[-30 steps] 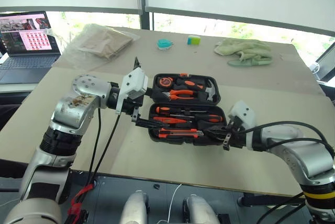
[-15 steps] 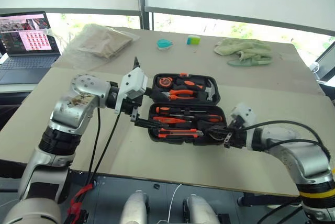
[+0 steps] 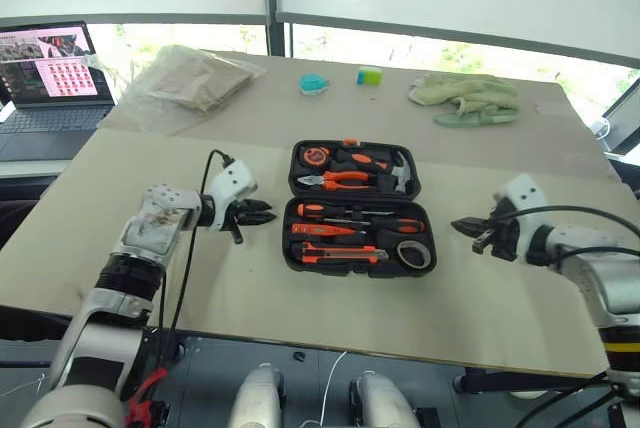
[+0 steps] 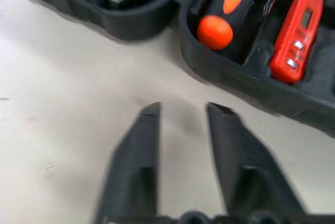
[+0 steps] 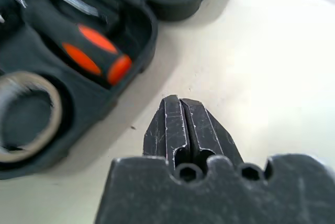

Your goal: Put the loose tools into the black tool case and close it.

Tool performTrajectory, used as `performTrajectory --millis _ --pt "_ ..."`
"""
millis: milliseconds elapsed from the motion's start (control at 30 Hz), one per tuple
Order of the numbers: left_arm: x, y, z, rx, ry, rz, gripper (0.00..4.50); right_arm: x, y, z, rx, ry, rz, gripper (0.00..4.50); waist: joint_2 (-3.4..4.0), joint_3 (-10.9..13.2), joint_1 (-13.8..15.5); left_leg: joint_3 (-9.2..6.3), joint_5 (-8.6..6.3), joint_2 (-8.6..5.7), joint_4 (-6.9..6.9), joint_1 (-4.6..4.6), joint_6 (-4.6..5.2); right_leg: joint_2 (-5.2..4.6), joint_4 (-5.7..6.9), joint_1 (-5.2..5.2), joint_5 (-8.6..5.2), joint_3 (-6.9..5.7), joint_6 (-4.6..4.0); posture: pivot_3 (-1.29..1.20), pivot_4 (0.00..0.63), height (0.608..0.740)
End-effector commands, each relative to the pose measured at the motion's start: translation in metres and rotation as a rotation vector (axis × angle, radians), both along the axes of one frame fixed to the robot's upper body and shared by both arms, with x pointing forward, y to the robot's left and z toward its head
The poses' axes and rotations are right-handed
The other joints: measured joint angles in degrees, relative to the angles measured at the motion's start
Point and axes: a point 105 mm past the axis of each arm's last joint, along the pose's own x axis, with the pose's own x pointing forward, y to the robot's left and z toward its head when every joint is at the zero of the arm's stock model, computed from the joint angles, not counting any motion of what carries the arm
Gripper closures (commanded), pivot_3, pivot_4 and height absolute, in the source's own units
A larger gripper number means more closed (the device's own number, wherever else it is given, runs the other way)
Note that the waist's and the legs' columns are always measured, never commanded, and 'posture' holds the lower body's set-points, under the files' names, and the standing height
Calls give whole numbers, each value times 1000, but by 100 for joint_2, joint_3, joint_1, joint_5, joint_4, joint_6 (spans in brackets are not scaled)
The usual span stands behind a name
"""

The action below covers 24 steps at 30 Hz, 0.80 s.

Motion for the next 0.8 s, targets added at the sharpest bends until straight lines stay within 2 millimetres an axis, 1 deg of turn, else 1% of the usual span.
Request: performTrajectory --millis 33,100,167,233,267,367,467,633,800 --pt "3 -11 2 -21 -25 -11 4414 9 8 3 -25 -43 57 4500 0 0 -2 0 0 0 0 0 0 0 0 0 0 0 0 0 150 740" --pt "3 -18 1 -37 -21 -15 4414 14 15 2 -24 -41 89 4500 1 0 -5 0 0 0 0 0 0 1 0 0 0 0 0 0 150 740" --pt "-2 -23 2 -46 -4 -42 4414 12 29 4 -1 -41 161 4500 2 0 1 -1 0 0 0 0 0 1 2 0 1 1 0 0 150 740" --pt "-10 -26 5 -65 13 -89 4414 6 39 6 22 -32 225 4500 2 0 12 -1 0 0 1 0 0 0 2 1 1 0 1 0 150 740" --pt "-12 -27 6 -70 17 -103 4414 4 41 7 25 -30 241 4500 2 0 4 -1 0 -1 2 -1 0 0 2 2 1 -1 1 0 150 740" --pt "-25 -26 9 -72 31 -173 4414 -13 52 8 33 -12 336 4500 2 1 0 -1 -1 0 -3 -2 0 -1 0 -1 1 -1 1 0 150 740" --pt "-40 -20 7 -51 50 -254 4414 -33 56 3 24 18 401 4500 2 0 0 -1 -1 0 -19 -2 0 0 1 -8 1 -2 0 0 150 740" --pt "-58 -14 2 -12 82 -324 4414 -56 60 -5 18 49 440 4500 2 0 2 0 -1 0 -31 -1 -1 0 -2 -13 -1 -2 -3 0 150 740" --pt "-75 -4 -13 54 102 -348 4414 -77 59 -13 19 75 432 4500 3 0 -3 1 -1 0 -31 3 -1 -1 -1 -11 -2 -1 -4 0 150 740"
